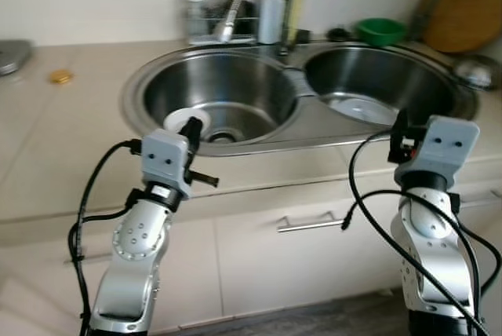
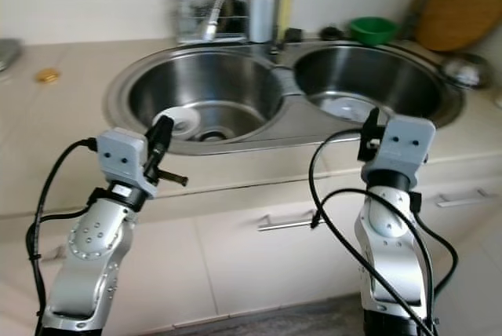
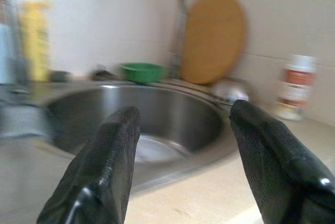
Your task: Kitchen organization
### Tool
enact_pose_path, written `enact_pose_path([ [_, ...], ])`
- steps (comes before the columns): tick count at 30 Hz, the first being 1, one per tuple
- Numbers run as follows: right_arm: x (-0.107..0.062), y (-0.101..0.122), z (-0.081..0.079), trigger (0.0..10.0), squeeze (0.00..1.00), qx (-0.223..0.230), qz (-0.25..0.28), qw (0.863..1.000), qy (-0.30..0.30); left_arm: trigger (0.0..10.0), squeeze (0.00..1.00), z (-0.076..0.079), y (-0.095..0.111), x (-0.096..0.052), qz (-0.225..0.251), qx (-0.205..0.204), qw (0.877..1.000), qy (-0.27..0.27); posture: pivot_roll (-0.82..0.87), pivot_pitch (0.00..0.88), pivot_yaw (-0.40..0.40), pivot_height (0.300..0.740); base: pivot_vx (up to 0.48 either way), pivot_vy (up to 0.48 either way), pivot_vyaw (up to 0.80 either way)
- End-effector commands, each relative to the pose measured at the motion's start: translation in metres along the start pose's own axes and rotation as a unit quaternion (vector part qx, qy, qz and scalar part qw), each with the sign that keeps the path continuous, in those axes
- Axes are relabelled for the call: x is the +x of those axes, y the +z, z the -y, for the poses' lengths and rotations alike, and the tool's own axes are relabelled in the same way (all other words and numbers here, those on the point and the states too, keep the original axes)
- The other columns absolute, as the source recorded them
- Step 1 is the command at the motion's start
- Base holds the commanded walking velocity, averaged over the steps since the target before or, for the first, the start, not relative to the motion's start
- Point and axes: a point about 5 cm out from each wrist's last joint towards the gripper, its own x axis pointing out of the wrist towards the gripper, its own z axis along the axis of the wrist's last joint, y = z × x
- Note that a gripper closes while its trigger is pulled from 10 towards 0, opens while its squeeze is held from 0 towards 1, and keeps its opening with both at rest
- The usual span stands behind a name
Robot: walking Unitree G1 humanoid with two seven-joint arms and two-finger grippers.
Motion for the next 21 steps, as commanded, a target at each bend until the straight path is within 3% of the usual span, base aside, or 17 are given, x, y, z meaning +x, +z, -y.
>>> enact_pose_path([
  [1,-0.001,0.007,0.000,10.0,0.00,-0.002,0.018,1.000,0.000,10.0,0.00,0.003,0.001,0.001,0.005,0.002,1.000,-0.007,0.16,0.000,-0.046,0.740,0.000,0.000,-0.80],
  [21,-0.018,-0.004,0.007,10.0,0.00,-0.023,0.000,1.000,0.008,10.0,0.00,0.007,-0.005,0.000,-0.005,0.016,1.000,-0.024,0.14,0.000,-0.036,0.740,0.000,0.000,-0.80],
])
